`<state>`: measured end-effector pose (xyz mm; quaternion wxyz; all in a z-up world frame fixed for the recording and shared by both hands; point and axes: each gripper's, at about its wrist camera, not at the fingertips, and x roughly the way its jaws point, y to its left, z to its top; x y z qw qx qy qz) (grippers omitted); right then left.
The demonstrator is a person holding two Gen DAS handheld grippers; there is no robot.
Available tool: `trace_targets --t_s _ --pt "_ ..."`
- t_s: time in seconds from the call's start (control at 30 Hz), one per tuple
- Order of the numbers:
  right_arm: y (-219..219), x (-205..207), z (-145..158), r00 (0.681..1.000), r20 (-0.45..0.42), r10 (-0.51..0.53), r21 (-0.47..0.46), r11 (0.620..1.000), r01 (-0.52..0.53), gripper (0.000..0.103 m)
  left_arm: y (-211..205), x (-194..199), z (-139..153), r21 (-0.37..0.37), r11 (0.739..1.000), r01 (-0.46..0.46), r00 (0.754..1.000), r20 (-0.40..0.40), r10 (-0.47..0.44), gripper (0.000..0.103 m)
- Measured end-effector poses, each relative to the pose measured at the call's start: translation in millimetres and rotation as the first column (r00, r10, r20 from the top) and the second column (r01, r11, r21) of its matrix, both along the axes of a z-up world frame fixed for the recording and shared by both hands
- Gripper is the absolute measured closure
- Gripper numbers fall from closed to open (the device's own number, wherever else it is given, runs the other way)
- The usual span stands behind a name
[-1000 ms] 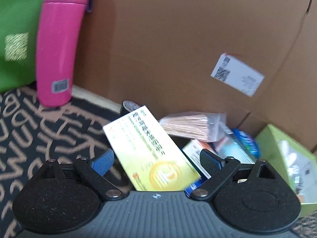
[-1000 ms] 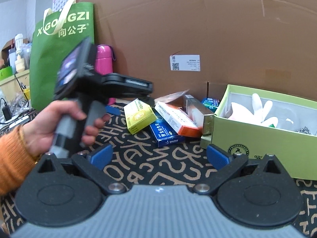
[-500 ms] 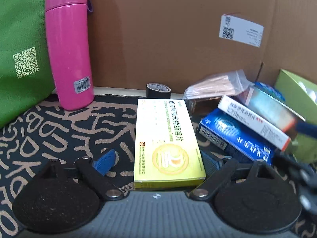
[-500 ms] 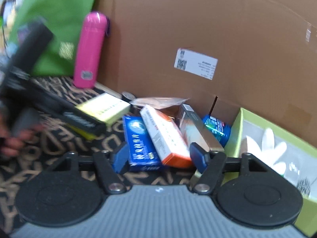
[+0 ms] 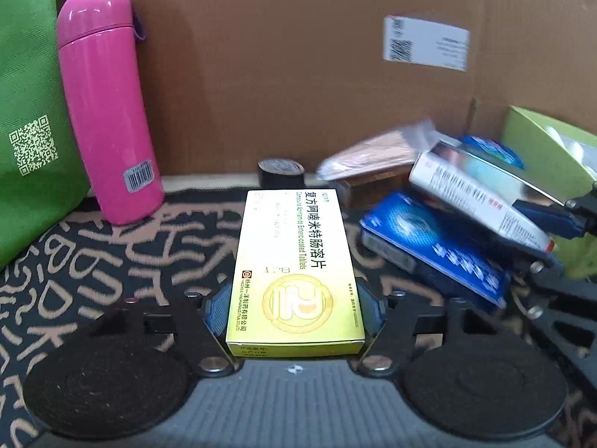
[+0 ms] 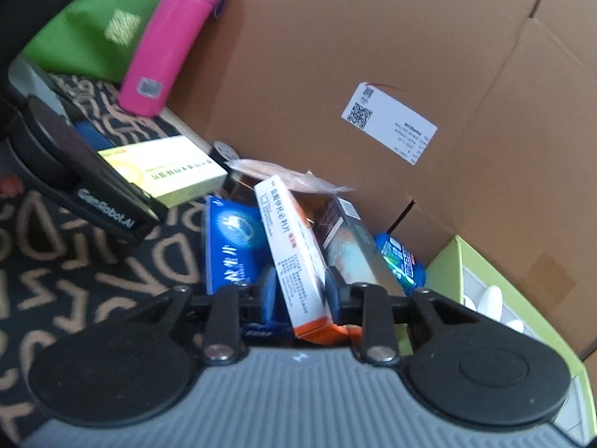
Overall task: Organize objects
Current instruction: 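Grasp the yellow medicine box with the left tool while the right tool grasps the white-orange box, then carry the yellow and white-orange boxes into the lime-green box and open both tools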
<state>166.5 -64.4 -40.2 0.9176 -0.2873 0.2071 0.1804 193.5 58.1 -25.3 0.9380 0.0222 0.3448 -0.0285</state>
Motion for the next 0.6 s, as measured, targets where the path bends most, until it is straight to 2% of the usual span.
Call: trace_targets --t_s 0.17,0.3,0.43,0.5,0.53,0.57,0.6 --pt "-27.9 -47.1 25.1 0.999 -0.043 0.029 0.094 0.995 -0.025 0.082 -8.2 -37.7 -0.7 -0.012 0.995 0.098 0.995 -0.012 -0.098 0.034" --pt "-48.6 -93.2 33.0 0.995 -0.084 0.059 0.082 0.995 -0.052 0.082 -19.8 -79.1 -1.4 0.002 0.98 0.197 0.98 -0.016 -0.197 0.034" --pt "-50.6 -135.6 33.3 0.984 -0.122 0.132 0.073 0.99 -0.123 0.076 -25.7 -108.1 -1.1 0.001 0.967 0.256 0.966 -0.031 -0.256 0.033" --pt "-54.3 -141.7 34.5 0.961 -0.19 0.202 0.162 0.972 -0.172 0.06 -27.2 -115.8 -1.3 0.025 0.965 0.26 0.965 -0.04 -0.259 0.03" --pt "-56.0 -140.6 35.0 0.95 -0.215 0.224 0.2 0.963 -0.182 0.048 -27.6 -118.4 -1.8 0.043 0.965 0.257 0.966 -0.036 -0.256 0.025" --pt "-57.5 -139.2 35.5 0.946 -0.225 0.232 0.226 0.957 -0.181 0.04 -27.7 -119.6 -1.9 0.06 0.966 0.252 0.968 -0.031 -0.251 0.021" --pt "-57.8 -135.5 35.0 0.949 -0.223 0.222 0.227 0.959 -0.171 0.037 -27.7 -119.2 -1.8 0.075 0.966 0.249 0.968 -0.028 -0.248 0.021"
